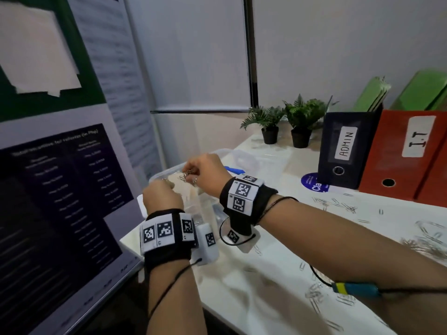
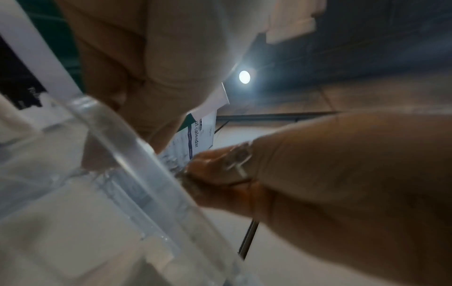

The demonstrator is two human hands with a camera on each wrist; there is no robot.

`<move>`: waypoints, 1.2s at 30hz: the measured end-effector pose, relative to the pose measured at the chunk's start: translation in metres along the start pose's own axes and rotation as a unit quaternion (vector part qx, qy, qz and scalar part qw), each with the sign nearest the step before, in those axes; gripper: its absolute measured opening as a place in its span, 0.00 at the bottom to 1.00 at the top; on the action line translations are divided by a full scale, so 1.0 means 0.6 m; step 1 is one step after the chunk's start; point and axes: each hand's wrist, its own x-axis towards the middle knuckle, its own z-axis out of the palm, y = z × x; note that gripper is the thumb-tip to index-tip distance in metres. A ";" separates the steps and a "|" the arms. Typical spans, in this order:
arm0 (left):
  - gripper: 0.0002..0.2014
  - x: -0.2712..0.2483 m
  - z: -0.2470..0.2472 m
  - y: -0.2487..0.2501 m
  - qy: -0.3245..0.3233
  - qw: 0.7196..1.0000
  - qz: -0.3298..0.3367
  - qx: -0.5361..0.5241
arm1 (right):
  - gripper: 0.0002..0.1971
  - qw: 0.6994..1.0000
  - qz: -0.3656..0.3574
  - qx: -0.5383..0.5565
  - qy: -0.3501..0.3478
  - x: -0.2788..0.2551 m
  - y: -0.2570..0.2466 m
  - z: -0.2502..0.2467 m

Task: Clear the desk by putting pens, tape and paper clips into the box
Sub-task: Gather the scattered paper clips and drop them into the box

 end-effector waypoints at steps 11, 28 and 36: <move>0.25 0.000 -0.024 -0.014 -0.078 0.994 0.009 -0.082 | 0.26 0.988 0.037 -0.042 -0.143 0.012 0.017 0.033; 0.23 -0.019 -0.001 0.010 -0.078 0.995 0.039 -0.050 | 0.23 0.997 0.035 -0.017 -0.071 -0.019 0.027 -0.008; 0.18 -0.035 -0.026 0.034 -0.084 0.985 0.109 -0.102 | 0.22 0.998 0.055 0.029 -0.032 -0.071 0.050 -0.060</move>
